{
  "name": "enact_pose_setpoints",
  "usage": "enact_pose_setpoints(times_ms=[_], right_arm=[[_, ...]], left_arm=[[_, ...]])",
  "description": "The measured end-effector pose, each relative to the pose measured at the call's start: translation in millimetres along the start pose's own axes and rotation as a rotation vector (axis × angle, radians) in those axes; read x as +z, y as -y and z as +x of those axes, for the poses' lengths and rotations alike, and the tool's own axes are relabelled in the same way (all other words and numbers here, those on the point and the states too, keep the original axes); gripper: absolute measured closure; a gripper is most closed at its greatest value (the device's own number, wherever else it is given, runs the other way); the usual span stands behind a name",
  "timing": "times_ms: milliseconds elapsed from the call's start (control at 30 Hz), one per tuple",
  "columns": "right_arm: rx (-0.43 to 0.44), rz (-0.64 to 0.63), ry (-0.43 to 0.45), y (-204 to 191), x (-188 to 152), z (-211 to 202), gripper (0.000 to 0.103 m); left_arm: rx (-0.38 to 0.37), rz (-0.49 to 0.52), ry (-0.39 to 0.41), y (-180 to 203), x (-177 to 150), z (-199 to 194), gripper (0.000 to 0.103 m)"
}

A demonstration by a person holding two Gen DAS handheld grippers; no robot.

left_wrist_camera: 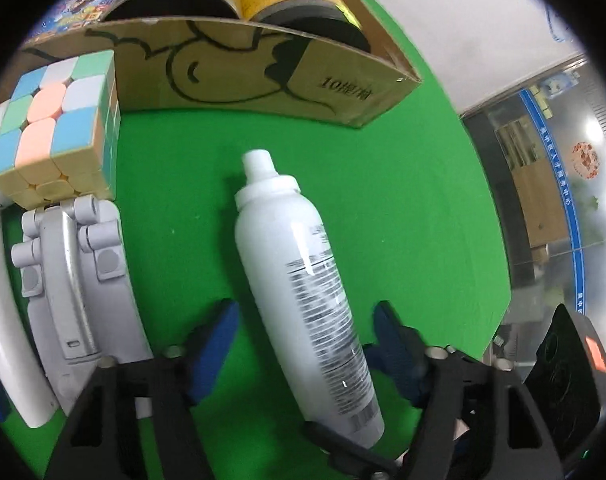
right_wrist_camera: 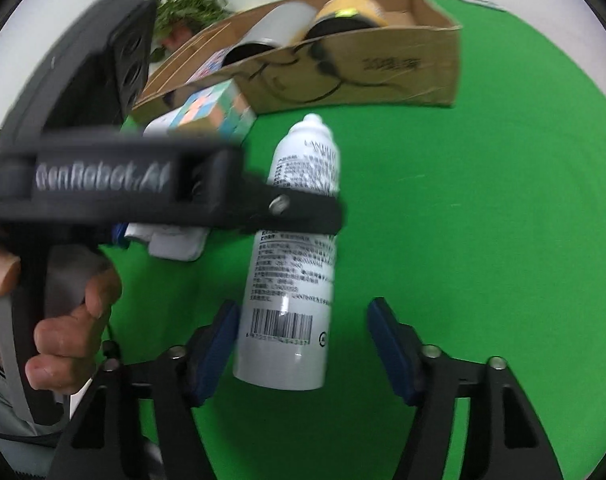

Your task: Organize rigid objects

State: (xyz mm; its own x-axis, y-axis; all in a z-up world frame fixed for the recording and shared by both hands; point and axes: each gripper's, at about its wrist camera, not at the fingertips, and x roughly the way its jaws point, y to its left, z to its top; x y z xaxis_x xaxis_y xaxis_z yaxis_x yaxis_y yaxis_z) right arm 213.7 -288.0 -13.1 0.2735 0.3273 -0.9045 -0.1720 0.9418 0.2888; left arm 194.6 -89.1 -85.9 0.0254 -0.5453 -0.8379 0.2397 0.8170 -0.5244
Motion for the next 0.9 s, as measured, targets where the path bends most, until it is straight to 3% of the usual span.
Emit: enact_pose_setpoints(times_ms=[100, 400, 633, 900], right_arm=[[-0.005, -0.015, -0.008, -11.0, 1.1, 4.8, 0.057], [-0.046, 0.013, 0.013, -15.7, 2.1, -0.4, 0.059], [-0.046, 0.005, 0.166, -24.3, 19.8, -46.8, 0.060], [-0.067, -0.055, 0.340, -37.1, 74.1, -106.1, 0.060]], left_arm=[[-0.004, -0.011, -0.003, 0.1, -1.1, -1.4, 0.053], [-0.004, -0.001, 0.036, 7.3, -2.3, -6.2, 0.055], [-0.013, 0.072, 0.171, 35.8, 11.1, -55.8, 0.055], [-0.017, 0.165, 0.328, 72.4, 51.3, -122.0, 0.056]])
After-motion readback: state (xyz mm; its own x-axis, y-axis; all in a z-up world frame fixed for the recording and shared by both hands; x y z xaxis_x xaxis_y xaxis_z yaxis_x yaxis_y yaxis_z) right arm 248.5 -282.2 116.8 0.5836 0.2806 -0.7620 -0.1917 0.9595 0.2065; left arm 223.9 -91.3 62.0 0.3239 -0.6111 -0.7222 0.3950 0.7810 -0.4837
